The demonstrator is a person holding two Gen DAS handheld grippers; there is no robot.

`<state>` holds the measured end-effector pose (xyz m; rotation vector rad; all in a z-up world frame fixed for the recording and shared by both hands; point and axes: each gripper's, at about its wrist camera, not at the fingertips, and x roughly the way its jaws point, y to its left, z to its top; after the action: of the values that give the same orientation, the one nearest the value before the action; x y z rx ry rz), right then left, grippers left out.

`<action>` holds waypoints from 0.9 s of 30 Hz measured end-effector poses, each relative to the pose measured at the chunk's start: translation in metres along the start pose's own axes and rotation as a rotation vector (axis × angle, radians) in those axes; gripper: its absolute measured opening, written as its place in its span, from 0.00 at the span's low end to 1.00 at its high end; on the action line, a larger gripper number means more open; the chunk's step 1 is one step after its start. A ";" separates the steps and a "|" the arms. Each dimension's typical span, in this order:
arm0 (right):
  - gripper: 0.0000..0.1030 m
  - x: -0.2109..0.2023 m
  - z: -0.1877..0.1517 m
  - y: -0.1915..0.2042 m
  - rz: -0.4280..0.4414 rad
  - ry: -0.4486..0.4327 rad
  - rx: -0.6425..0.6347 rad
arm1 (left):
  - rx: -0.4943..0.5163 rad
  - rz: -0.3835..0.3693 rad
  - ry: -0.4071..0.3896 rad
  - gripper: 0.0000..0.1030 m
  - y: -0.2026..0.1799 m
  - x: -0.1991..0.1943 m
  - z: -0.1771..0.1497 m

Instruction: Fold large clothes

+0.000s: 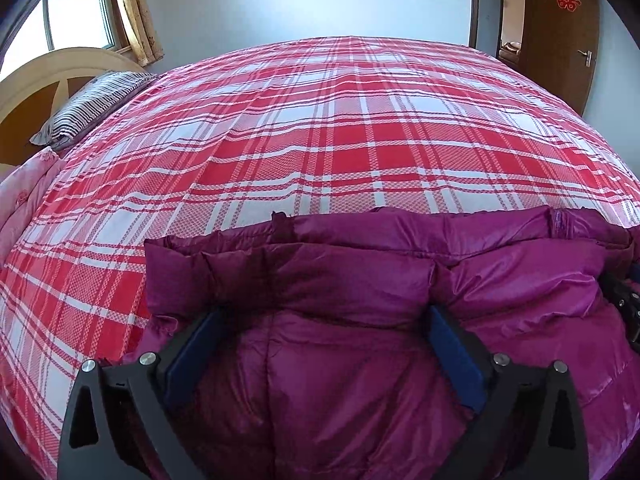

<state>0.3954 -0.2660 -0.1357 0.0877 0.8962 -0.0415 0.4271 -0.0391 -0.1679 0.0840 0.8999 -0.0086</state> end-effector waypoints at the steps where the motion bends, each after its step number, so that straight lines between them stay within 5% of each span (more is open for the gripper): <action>1: 0.85 0.000 0.000 0.000 -0.002 0.001 -0.002 | -0.001 0.002 0.001 0.99 0.000 0.000 0.000; 7: 0.81 -0.008 0.001 0.003 -0.038 -0.004 0.001 | 0.007 0.013 -0.005 0.99 -0.002 0.001 -0.001; 12: 0.81 -0.051 -0.006 0.020 -0.052 -0.101 0.131 | 0.007 0.018 -0.011 0.99 -0.002 0.001 -0.001; 27: 0.90 -0.014 -0.014 0.041 -0.139 -0.021 0.072 | 0.007 0.024 -0.007 0.99 -0.002 0.001 -0.001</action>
<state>0.3795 -0.2241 -0.1311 0.0917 0.8791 -0.2035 0.4267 -0.0407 -0.1692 0.1009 0.8914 0.0099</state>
